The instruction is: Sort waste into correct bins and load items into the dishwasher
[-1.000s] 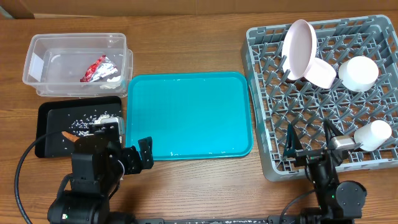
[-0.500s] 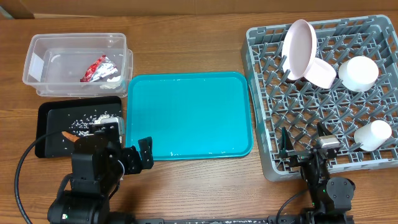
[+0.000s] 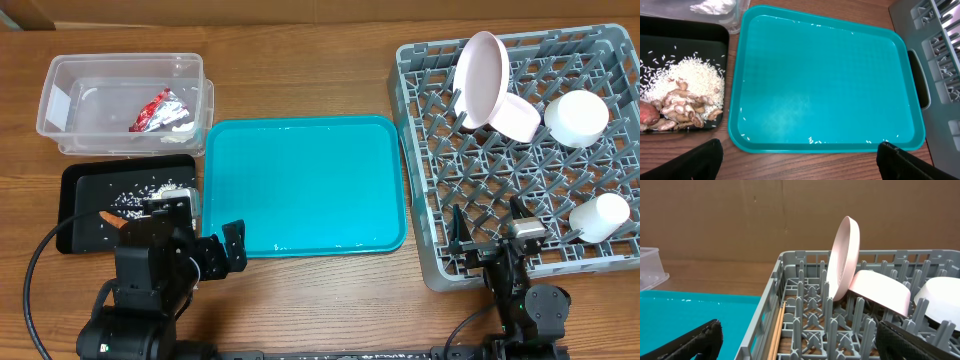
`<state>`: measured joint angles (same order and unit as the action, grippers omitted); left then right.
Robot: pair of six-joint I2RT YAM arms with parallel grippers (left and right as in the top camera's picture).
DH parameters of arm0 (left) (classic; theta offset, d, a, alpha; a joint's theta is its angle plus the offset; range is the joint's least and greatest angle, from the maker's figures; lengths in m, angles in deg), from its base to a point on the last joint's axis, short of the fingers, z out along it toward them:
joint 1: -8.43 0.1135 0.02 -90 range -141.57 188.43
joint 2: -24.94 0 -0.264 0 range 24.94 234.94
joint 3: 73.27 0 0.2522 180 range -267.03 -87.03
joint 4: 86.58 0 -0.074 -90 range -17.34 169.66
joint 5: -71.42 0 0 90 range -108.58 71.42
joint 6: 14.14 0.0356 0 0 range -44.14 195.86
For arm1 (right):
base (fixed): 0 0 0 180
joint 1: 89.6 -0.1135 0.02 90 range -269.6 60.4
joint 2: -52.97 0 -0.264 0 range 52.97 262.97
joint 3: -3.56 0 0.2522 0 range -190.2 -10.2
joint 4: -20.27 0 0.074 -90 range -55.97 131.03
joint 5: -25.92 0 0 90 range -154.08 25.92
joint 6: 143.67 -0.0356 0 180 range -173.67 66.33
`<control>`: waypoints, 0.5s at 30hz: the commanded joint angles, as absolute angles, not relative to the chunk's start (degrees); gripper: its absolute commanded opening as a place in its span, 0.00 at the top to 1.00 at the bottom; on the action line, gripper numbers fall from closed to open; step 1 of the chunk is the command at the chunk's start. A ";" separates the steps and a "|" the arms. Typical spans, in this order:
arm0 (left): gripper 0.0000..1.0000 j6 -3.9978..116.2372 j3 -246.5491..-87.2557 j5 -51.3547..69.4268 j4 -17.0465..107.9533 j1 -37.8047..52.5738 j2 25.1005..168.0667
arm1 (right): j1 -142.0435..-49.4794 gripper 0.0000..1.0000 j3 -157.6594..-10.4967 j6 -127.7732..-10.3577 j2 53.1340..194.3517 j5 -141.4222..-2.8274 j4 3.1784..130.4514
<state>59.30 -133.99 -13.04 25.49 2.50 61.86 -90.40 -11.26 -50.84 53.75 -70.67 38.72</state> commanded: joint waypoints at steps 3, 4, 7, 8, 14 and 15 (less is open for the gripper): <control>0.00 58.49 -133.77 -13.45 25.68 2.30 61.95 | -90.66 0.00 -10.65 -50.62 53.13 -70.12 38.35; 0.00 58.49 -133.77 -13.45 25.68 2.30 61.95 | -90.66 0.00 -10.65 -50.64 53.13 -70.12 38.35; 0.00 58.49 -133.77 -13.45 25.66 2.30 61.95 | -90.66 0.00 -10.65 -50.64 53.13 -70.10 38.35; 0.00 58.49 -133.77 -13.45 25.66 2.30 61.95 | -90.66 0.00 -10.65 -50.64 53.13 -70.12 38.35; 0.00 59.43 -133.75 -14.70 24.61 2.30 61.30 | -90.66 0.00 -10.65 -50.62 53.13 -70.10 38.35; 0.00 59.76 -133.61 -15.09 24.28 2.50 60.77 | -90.66 0.00 -10.65 -50.64 53.13 -70.10 38.35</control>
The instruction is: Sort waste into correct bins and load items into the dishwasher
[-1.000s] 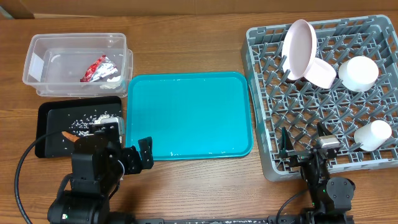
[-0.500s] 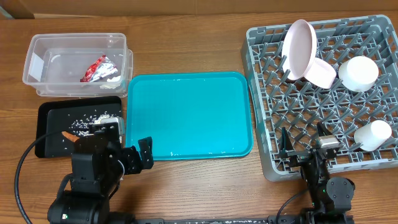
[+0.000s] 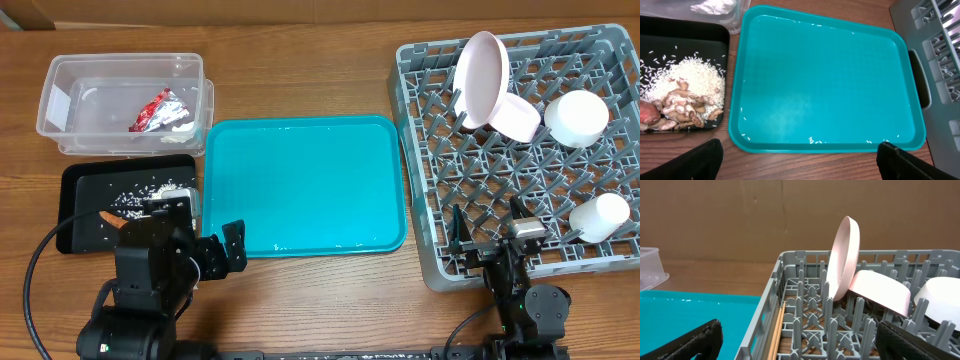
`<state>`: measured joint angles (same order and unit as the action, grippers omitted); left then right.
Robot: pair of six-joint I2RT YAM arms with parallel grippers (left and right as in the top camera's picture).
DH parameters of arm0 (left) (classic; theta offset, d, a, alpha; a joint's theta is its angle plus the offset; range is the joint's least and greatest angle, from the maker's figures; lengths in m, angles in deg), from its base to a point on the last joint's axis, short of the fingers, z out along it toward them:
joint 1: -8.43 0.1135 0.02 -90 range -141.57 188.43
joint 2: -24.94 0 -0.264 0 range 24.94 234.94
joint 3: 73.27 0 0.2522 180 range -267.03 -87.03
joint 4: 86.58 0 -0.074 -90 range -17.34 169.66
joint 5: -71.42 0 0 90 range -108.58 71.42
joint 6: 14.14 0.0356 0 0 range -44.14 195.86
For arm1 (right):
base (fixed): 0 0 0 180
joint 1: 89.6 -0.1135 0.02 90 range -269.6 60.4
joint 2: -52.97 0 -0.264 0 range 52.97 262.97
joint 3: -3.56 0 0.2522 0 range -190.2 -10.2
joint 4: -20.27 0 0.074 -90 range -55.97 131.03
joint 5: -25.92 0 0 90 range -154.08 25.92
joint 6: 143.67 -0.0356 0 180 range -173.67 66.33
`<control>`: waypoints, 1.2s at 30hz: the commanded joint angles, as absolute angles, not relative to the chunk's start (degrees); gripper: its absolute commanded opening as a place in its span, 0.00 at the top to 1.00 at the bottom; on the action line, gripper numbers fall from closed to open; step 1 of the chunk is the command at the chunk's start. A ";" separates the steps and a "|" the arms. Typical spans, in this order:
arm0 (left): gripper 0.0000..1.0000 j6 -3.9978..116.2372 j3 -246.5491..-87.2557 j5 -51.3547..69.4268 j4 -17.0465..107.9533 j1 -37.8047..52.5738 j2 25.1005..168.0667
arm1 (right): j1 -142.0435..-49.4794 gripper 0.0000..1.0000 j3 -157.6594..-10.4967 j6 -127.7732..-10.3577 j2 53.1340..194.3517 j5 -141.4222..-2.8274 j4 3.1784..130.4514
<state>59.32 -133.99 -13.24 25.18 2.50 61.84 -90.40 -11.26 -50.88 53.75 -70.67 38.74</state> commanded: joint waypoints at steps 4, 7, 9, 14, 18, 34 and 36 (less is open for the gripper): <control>0.00 60.52 -129.13 -16.93 28.31 3.24 56.29 | -90.66 0.00 -10.65 -50.62 53.13 -70.10 38.35; 0.00 62.43 -121.44 -16.89 37.14 3.26 50.13 | -90.66 0.00 -10.65 -50.62 53.13 -70.12 38.35; 0.00 62.67 -115.54 -17.10 43.15 3.29 45.56 | -90.66 0.00 -10.65 -50.64 53.13 -70.12 38.35; 0.00 63.06 -102.10 -17.54 56.33 3.29 34.32 | -90.66 0.00 -10.65 -50.64 53.13 -70.10 38.35; 0.00 66.23 -93.90 -18.96 68.55 3.29 28.34 | -90.66 0.00 -10.65 -50.64 53.13 -70.12 38.35; 0.00 75.04 -87.30 -18.57 75.21 4.44 25.14 | -90.66 0.00 -10.65 -50.62 53.13 -70.12 38.35; 0.00 75.04 -87.30 -18.57 75.21 4.44 25.17 | -90.66 0.00 -10.65 -50.64 53.13 -70.12 38.35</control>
